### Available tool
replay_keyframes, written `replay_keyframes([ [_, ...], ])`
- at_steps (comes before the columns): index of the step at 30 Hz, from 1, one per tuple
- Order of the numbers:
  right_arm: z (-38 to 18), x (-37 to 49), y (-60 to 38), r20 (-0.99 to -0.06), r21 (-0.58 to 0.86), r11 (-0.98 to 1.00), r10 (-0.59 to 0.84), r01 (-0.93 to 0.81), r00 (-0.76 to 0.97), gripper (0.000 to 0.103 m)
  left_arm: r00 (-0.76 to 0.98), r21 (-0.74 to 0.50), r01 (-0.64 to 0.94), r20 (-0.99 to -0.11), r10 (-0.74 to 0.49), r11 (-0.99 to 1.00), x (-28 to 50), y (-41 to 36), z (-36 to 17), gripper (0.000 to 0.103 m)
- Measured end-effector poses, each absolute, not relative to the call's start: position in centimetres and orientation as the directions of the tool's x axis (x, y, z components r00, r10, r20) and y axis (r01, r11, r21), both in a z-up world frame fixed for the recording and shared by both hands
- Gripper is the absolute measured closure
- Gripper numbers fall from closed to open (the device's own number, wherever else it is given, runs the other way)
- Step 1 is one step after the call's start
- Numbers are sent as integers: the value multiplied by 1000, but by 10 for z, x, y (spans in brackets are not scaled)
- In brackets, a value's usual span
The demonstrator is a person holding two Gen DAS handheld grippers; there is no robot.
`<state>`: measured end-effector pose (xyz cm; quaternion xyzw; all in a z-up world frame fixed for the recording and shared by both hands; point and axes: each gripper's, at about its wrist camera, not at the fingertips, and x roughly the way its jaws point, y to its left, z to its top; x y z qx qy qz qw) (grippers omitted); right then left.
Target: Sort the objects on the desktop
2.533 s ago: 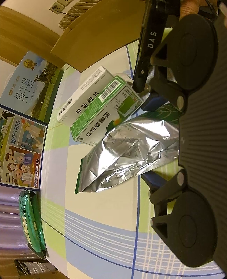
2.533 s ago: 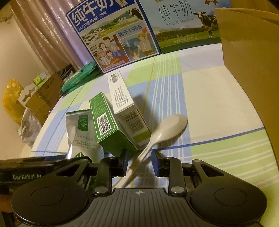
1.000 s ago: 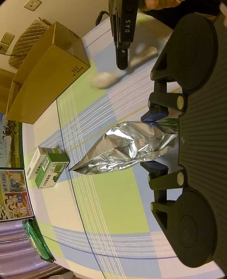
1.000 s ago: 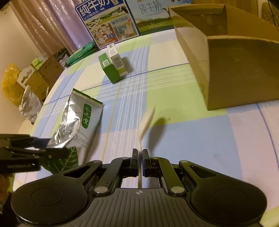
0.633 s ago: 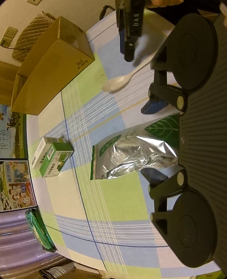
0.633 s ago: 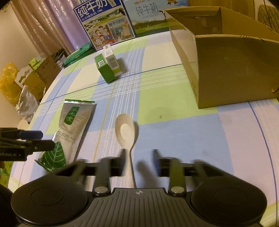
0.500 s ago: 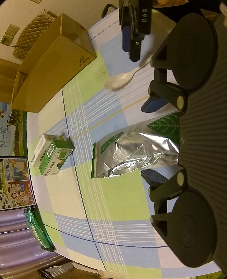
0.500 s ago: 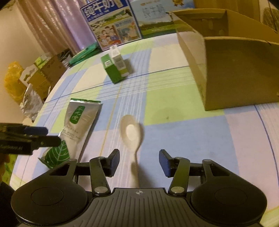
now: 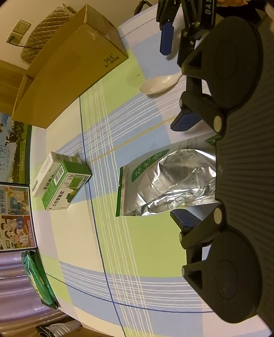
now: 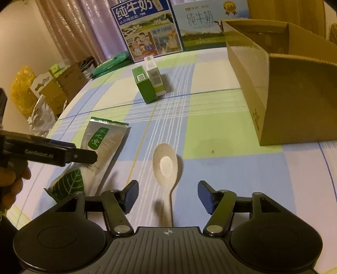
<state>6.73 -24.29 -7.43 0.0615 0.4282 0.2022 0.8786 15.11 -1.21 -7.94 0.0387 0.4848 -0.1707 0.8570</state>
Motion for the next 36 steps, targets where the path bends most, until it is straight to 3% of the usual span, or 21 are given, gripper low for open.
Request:
replay_keyframes([
  [16,-93,77,-214,-737,164,898,387,-409,555,39,440,26,427,-879,-183,904,153,-39,-100,25],
  [27,-98,82,-215,-731,157,900,382,-406,565,39,448,-15,397,-869,-208,918,153,-24,-95,42],
  [30,-99,82,-215,-730,158,901,383,-405,566,39,453,-20,375,-868,-203,927,152,-20,-93,38],
  [34,-98,83,-215,-727,159,902,382,-402,570,39,459,-52,323,-865,-205,945,153,-12,-91,23],
  [36,-98,84,-215,-727,161,901,384,-403,569,39,458,-62,309,-865,-206,949,153,-9,-92,22],
])
